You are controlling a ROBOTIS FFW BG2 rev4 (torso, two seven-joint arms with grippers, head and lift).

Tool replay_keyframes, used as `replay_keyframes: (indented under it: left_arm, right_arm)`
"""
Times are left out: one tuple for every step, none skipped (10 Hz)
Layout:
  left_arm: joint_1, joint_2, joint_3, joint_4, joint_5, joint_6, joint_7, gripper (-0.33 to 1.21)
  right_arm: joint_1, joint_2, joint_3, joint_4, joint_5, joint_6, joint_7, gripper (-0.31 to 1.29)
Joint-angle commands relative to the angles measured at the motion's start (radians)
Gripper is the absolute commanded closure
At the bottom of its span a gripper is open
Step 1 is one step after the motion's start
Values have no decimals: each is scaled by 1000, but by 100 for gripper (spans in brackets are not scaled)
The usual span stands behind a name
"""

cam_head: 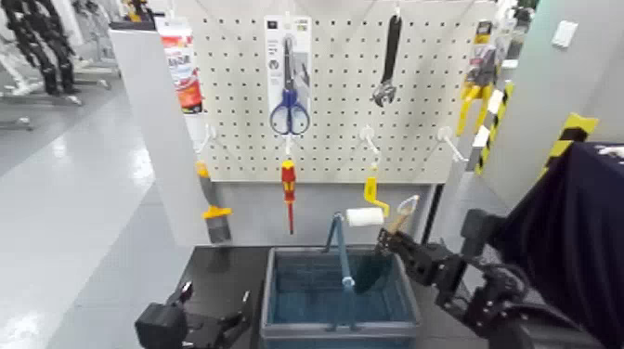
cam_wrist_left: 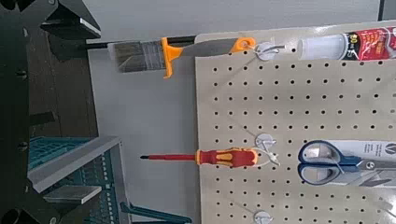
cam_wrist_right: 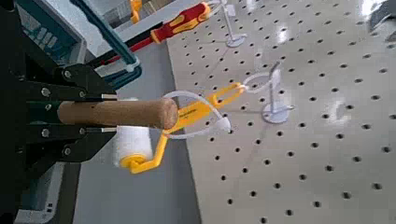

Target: Put the tool with the wooden handle into the crate.

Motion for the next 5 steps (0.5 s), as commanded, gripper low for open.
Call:
replay_keyframes:
  left_arm:
    - [-4, 3, -2, 2, 2, -3, 0, 13]
    - [-5, 5, -5, 4, 3, -5, 0, 13]
    - [-5, 5, -5, 4, 3, -5, 0, 13]
    - [-5, 5, -5, 4, 3, -5, 0, 13]
    - [-5, 5, -5, 6, 3, -5, 0, 13]
  right_arm:
    - [-29, 3, 48, 74, 1, 15, -20, 127]
    - [-38, 5, 65, 86, 1, 29, -31, 127]
    - [-43, 5, 75, 88, 2, 47, -39, 127]
    - [-49, 5, 88, 88, 5, 67, -43, 125]
    - [-52, 3, 97, 88, 7, 84, -43, 120]
